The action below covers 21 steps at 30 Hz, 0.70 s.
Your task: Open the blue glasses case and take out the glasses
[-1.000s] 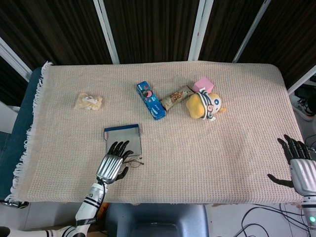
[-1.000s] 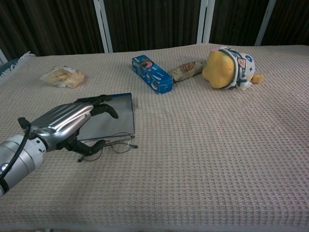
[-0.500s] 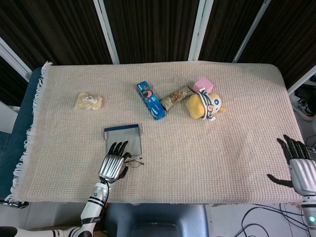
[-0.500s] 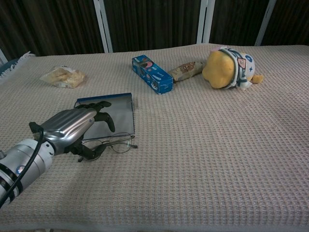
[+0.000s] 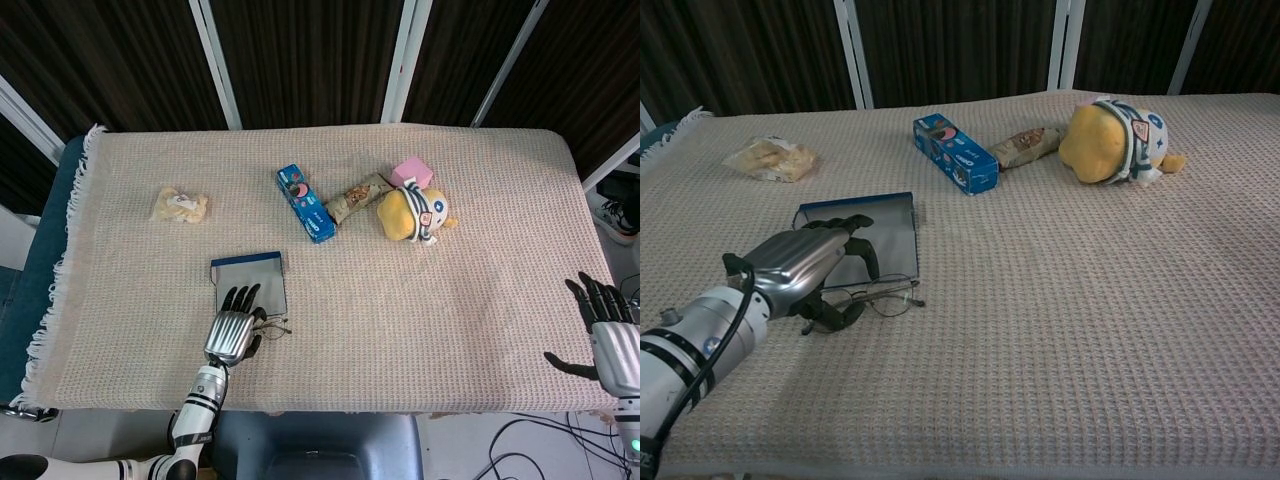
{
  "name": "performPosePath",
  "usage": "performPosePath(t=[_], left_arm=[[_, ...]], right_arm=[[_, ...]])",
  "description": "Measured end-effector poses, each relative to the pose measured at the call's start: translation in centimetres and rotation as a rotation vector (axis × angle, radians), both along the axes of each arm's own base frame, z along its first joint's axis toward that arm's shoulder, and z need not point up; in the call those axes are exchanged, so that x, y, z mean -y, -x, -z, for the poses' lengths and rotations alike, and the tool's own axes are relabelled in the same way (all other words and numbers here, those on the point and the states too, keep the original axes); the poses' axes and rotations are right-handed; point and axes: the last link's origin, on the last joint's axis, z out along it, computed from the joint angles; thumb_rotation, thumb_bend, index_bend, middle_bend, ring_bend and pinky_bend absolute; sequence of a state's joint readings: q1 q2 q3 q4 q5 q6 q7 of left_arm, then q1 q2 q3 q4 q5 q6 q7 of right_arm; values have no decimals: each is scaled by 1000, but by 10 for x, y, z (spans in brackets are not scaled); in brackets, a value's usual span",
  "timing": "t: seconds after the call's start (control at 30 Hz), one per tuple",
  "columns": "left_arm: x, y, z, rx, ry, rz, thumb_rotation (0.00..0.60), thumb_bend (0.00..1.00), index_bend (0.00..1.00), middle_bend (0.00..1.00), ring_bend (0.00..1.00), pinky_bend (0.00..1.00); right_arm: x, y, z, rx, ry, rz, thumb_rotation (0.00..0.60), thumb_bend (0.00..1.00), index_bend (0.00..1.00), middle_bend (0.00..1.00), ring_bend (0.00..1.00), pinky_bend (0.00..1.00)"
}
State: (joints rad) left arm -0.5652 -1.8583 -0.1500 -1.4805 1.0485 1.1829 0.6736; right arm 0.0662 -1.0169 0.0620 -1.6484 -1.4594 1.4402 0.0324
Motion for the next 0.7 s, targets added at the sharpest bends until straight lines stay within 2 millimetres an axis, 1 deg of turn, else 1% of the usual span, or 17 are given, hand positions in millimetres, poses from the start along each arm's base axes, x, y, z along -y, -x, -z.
performPosePath(t=[0.43,0.53,0.7], left_arm=[[-8,-3,5,-1,-6,-13,600,362,450,50,0,40],[-8,-3,6,-4,-5,-11,600,387,473,61,0,39],[-8,-2,8,-42,3,-2,600,398,526,79,0,37]], right_arm=[[0,1,-2,4,5,0,600,61,0,0,0,0],[0,1,-2,4,5,0,600,61,0,0,0,0],[-1,1,-3,7,8,-2,600,61,0,0,0,0]])
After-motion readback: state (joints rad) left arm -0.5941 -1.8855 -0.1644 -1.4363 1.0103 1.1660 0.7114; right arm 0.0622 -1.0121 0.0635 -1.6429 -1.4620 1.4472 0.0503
